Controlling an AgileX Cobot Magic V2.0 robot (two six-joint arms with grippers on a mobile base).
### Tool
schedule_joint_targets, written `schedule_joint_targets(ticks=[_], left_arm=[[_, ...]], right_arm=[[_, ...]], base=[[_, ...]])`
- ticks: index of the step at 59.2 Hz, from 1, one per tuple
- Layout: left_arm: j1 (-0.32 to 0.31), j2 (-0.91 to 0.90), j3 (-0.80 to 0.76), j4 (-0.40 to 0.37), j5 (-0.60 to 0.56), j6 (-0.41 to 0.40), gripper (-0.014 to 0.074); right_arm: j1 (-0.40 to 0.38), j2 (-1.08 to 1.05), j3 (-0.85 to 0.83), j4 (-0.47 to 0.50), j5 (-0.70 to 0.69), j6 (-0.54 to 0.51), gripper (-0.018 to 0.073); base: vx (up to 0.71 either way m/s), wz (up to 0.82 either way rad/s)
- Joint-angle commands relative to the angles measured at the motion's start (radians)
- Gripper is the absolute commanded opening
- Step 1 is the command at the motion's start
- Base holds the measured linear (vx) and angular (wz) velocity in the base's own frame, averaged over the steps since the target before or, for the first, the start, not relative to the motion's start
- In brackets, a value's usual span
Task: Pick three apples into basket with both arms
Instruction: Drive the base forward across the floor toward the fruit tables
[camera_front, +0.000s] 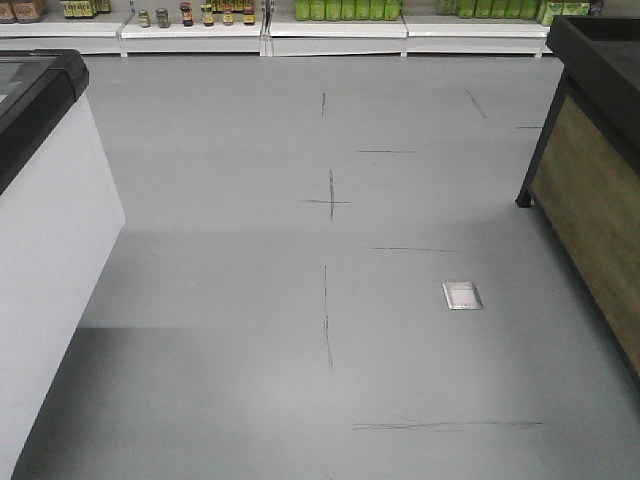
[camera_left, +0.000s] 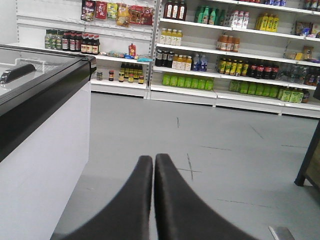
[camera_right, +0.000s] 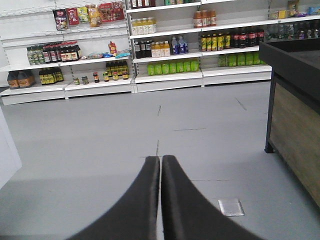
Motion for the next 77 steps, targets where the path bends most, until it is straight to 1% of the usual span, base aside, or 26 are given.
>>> schedule_joint_targets(ticks=[1,44,77], left_arm=[[0.002,-0.013,-0.026,0.000,-0.079,-0.007,-0.0006],[0.002,-0.013,-0.026,0.000,-0.079,-0.007,-0.0006],[0.002,-0.013,-0.026,0.000,-0.079,-0.007,-0.0006]], right_arm=[[-0.001,-0.012,0.012,-0.005,-0.076,-0.002,-0.0006],[-0.001,-0.012,0.012,-0.005,-0.076,-0.002,-0.0006],[-0.001,-0.012,0.012,-0.005,-0.076,-0.002,-0.0006]], base=[[0.00,0.00],[0.01,0.03],[0.13,0.00]])
